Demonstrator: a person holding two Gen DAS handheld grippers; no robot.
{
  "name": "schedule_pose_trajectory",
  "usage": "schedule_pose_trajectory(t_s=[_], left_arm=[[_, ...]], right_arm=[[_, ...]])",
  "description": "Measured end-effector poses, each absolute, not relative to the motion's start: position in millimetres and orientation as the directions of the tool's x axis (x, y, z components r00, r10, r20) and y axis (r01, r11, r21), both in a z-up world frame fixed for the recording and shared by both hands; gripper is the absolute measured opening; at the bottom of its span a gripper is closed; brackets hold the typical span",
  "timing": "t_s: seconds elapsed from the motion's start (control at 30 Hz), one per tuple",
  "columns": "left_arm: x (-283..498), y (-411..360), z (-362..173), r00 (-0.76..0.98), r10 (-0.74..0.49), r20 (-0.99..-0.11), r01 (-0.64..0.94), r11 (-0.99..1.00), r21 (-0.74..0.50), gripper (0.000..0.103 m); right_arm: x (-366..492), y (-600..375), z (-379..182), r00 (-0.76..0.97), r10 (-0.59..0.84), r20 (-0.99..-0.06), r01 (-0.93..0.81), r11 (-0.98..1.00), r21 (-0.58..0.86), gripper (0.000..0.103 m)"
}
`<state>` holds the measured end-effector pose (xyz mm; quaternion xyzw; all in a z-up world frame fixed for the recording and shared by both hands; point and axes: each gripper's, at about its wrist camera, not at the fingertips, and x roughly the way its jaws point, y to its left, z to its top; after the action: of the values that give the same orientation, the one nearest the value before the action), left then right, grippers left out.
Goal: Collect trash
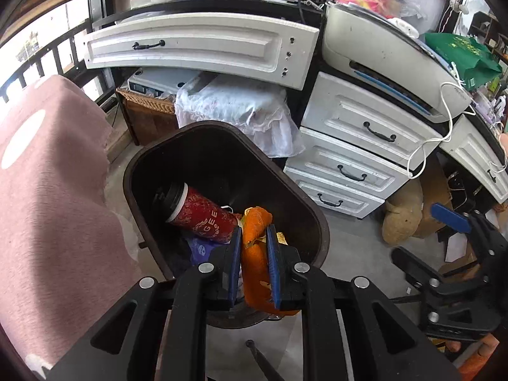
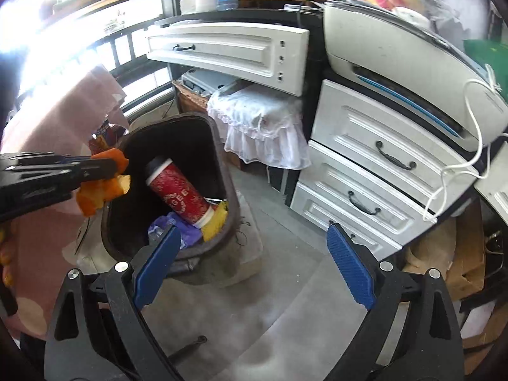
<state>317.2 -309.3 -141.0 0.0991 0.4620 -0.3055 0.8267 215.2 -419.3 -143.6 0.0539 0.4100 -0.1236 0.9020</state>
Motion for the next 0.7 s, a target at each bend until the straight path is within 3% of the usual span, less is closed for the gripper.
schedule_pose_trajectory(t_s=[0.07,0.23,0.37,0.7], left_arm=[[321.8,-313.3,-149.0,0.388,-0.392,-0.834,0.590,0.801,-0.101,0.017],[323.5,-315.7,-156.2,0.393,-0.372,-0.841,0.581,0.809,-0.086,0.046],[313.5,-314.7,-147.1,0.413,-0.389,-0.824,0.595,0.800,-0.079,0.053],[246.7,-268.6,-73.9,0.528,-0.516,-0.674,0.653,0.754,-0.066,0.078]], right_arm=[[202.5,-424.3,-141.0,0.639,-0.184,-0.747,0.277,0.961,0.001,0.092],[184.5,-436.1,-138.6,0.650,-0.201,-0.733,0.311,0.950,0.016,0.092],[173.4,-440.7,-134.3,0.652,-0.209,-0.729,0.348,0.937,0.042,0.092],[146.3,-411.6,-88.5,0.729,-0.241,-0.640,0.377,0.923,0.081,0.094]])
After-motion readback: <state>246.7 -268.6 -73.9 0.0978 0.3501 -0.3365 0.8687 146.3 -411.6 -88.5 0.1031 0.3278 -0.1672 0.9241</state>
